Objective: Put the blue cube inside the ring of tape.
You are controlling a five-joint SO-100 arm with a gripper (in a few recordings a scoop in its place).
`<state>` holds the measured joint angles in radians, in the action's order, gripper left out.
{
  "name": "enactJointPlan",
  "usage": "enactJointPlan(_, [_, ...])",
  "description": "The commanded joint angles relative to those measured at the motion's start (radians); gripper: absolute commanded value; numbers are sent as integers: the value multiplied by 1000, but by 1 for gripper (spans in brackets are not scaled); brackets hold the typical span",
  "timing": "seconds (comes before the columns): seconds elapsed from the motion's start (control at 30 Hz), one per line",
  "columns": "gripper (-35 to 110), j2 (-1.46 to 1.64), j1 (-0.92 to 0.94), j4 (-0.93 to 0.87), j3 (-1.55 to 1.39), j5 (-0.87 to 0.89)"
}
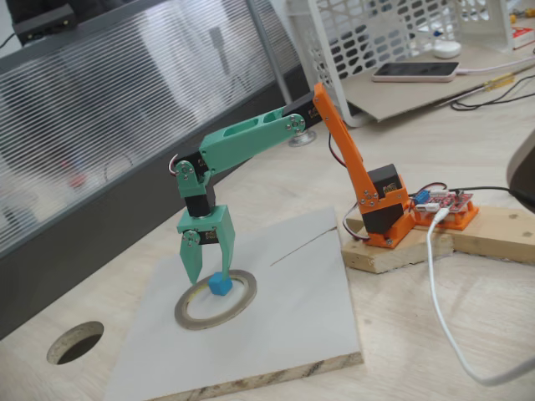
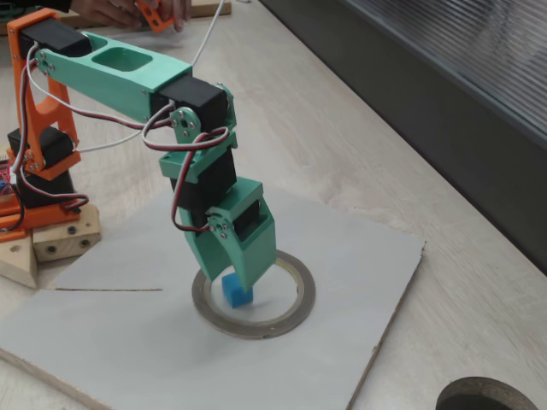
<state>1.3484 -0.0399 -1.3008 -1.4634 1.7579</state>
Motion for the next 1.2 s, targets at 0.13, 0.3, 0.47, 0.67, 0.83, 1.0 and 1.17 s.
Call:
enactJointPlan(0.13, [37,38,-23,-20,-6,3])
enactJointPlan(0.3, [37,43,-21,-20,-9,0])
enactJointPlan(0.47, [37,34,-17,-20,-14,-2])
enactJointPlan(0.67, [37,44,-23,-20,-6,-2])
enactJointPlan(0.83, [37,44,-21,-20,-12,-2])
enactJointPlan(1.0, [37,48,-18,-20,-5,-2])
enactJointPlan(1.17, [37,103,-15,-67,-5,-2])
